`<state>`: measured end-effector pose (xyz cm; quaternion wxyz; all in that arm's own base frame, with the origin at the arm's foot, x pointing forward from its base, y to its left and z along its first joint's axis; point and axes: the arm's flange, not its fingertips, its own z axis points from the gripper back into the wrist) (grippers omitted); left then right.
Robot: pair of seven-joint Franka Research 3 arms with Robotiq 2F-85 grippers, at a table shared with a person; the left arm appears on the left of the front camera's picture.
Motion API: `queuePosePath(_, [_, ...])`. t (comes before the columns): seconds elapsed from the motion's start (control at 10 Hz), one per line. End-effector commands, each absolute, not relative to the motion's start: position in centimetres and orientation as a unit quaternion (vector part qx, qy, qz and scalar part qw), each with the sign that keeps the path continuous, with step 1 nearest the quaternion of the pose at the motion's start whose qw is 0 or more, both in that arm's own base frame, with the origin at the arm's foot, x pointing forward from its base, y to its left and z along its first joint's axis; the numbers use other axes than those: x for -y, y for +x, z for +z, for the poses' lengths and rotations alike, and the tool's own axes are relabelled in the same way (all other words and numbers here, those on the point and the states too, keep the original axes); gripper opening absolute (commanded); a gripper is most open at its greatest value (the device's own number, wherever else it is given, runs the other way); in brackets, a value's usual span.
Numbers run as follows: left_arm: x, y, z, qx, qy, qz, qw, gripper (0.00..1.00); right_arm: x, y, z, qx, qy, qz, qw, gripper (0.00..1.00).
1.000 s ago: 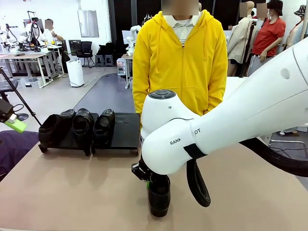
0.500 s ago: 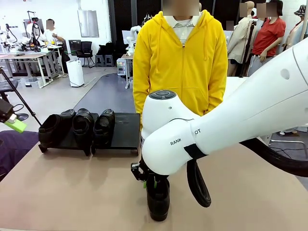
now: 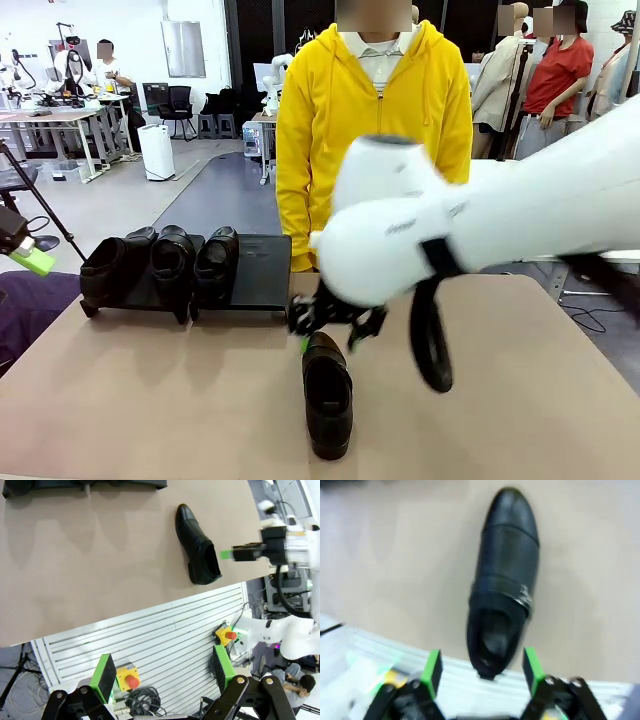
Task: Organize the shoes by placing them on the stand.
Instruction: Pick up one Shoe and place it in the middle of the table.
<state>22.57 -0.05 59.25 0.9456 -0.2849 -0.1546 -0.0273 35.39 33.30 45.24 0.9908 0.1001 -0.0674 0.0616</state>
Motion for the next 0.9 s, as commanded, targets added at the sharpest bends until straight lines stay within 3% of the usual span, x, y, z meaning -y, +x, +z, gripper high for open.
queuePosePath(0.0, [-0.2,22.4,59.2,0.154,-0.282,-0.033,0.946,1.00,-22.2,32.5,51.2,0.052,0.102,0.059,0.992,1.00])
queuePosePath(0.3, [-0.2,22.4,59.2,0.154,-0.282,-0.033,0.946,1.00,-8.4,29.1,55.9,0.011,0.208,0.062,0.976,1.00])
queuePosePath(0.7, [-0.2,22.4,59.2,0.154,-0.282,-0.033,0.946,1.00,2.2,22.4,57.2,0.164,0.323,-0.017,0.932,1.00])
queuePosePath(0.8, [-0.2,22.4,59.2,0.154,-0.282,-0.033,0.946,1.00,0.3,24.5,58.4,0.080,0.256,0.026,0.963,1.00])
